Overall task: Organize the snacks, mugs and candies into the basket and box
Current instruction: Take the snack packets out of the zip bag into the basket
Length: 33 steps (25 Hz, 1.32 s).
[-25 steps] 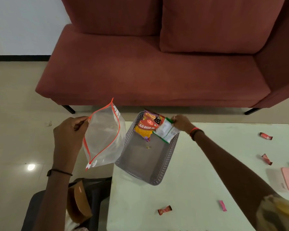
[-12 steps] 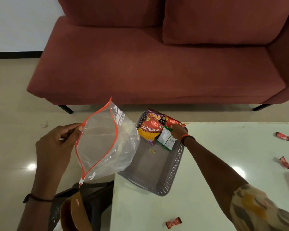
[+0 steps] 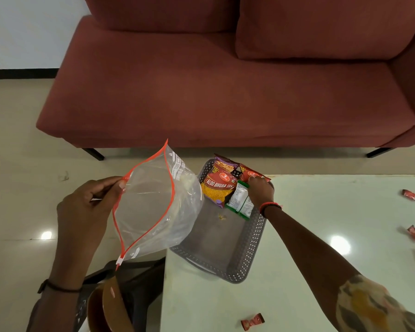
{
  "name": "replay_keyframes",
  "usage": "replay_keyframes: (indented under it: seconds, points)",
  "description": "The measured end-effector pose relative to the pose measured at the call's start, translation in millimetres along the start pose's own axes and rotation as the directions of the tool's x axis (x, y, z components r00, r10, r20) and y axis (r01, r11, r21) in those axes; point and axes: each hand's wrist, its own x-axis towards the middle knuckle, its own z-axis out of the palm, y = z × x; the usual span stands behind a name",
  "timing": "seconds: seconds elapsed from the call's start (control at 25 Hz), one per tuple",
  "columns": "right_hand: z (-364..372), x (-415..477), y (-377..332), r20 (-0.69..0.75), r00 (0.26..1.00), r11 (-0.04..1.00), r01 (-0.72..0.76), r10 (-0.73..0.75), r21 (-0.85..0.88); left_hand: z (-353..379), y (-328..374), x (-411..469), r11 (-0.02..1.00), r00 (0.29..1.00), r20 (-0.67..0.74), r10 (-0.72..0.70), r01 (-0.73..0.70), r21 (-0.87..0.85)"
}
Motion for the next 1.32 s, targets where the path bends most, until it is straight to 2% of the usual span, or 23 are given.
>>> replay_keyframes:
  seconds: [0.08, 0.16, 0.24, 0.32, 0.4, 0.48, 0.52, 0.64, 0.8, 0.84, 0.88, 0.96, 1.04, 1.12, 1.2, 1.32]
  points:
    - [-2.1, -2.2, -1.6, -0.051, 0.999, 0.999, 0.001, 0.001, 0.035, -1.0, 1.4, 0.9, 1.000, 1.000, 0.003, -0.001, 0.001, -0.004]
    - [-7.4, -7.4, -7.9, -0.066, 0.995, 0.992, 0.086, -0.079, 0.098, -1.4, 3.8, 0.6, 1.000, 1.000, 0.009, 0.001, -0.001, -0.015]
    - [-17.5, -20.0, -20.8, 0.060, 0.969, 0.937, 0.217, -0.241, 0.273, -1.9, 8.2, -0.6, 1.000, 1.000, 0.016, 0.001, -0.001, -0.022]
    - [-31.5, -41.9, -40.9, 0.148, 0.885, 0.777, 0.295, -0.442, 0.557, -3.1, 12.4, -1.7, 0.999, 1.000, 0.023, -0.007, 0.007, -0.033]
    - [-46.4, -65.3, -62.3, 0.110, 0.828, 0.590, 0.292, -0.550, 0.753, -4.7, 18.0, -3.5, 0.999, 0.999, 0.038, -0.012, 0.014, -0.051]
    - [-61.6, -80.5, -80.5, 0.040, 0.806, 0.455, 0.291, -0.591, 0.842, -5.8, 23.9, -5.9, 0.998, 0.998, 0.067, -0.013, 0.017, -0.066]
    - [-68.7, -85.3, -86.7, 0.007, 0.804, 0.424, 0.306, -0.595, 0.852, -6.3, 27.0, -7.7, 0.997, 0.996, 0.085, -0.010, 0.016, -0.074]
    - [-85.1, -95.4, -93.7, -0.038, 0.848, 0.457, 0.322, -0.528, 0.829, -5.7, 37.6, -16.2, 0.995, 0.992, 0.125, 0.003, 0.010, -0.102]
    - [-96.5, -111.4, -89.3, 0.102, 0.908, 0.671, 0.221, -0.406, 0.708, -4.5, 46.2, -31.1, 0.993, 0.993, 0.115, 0.030, -0.016, -0.114]
    - [-95.8, -114.7, -84.4, 0.130, 0.920, 0.665, 0.164, -0.369, 0.729, -4.3, 46.2, -34.7, 0.992, 0.994, 0.106, 0.024, -0.011, -0.125]
    - [-93.2, -116.8, -76.6, 0.179, 0.925, 0.592, 0.060, -0.336, 0.804, -3.4, 44.3, -37.6, 0.991, 0.995, 0.097, 0.009, 0.004, -0.134]
    - [-98.1, -127.0, -56.7, 0.324, 0.895, 0.342, -0.214, -0.307, 0.915, 1.9, 36.9, -45.7, 0.987, 0.996, 0.084, -0.041, 0.053, -0.152]
    - [-103.1, -139.8, -36.5, 0.451, 0.839, 0.140, -0.429, -0.305, 0.893, 12.1, 29.1, -57.9, 0.983, 0.992, 0.082, -0.094, 0.106, -0.150]
    - [-103.8, -152.0, -22.7, 0.494, 0.809, -0.034, -0.530, -0.318, 0.847, 26.0, 21.5, -73.3, 0.980, 0.984, 0.092, -0.151, 0.161, -0.118]
    - [-106.2, -166.5, -15.8, 0.467, 0.809, -0.129, -0.538, -0.357, 0.833, 40.3, 14.7, -88.4, 0.967, 0.966, 0.109, -0.233, 0.242, -0.084]
    - [-111.4, -188.1, -4.3, 0.450, 0.821, -0.128, -0.518, -0.351, 0.846, 57.7, 9.2, -110.2, 0.939, 0.930, 0.183, -0.318, 0.335, -0.075]
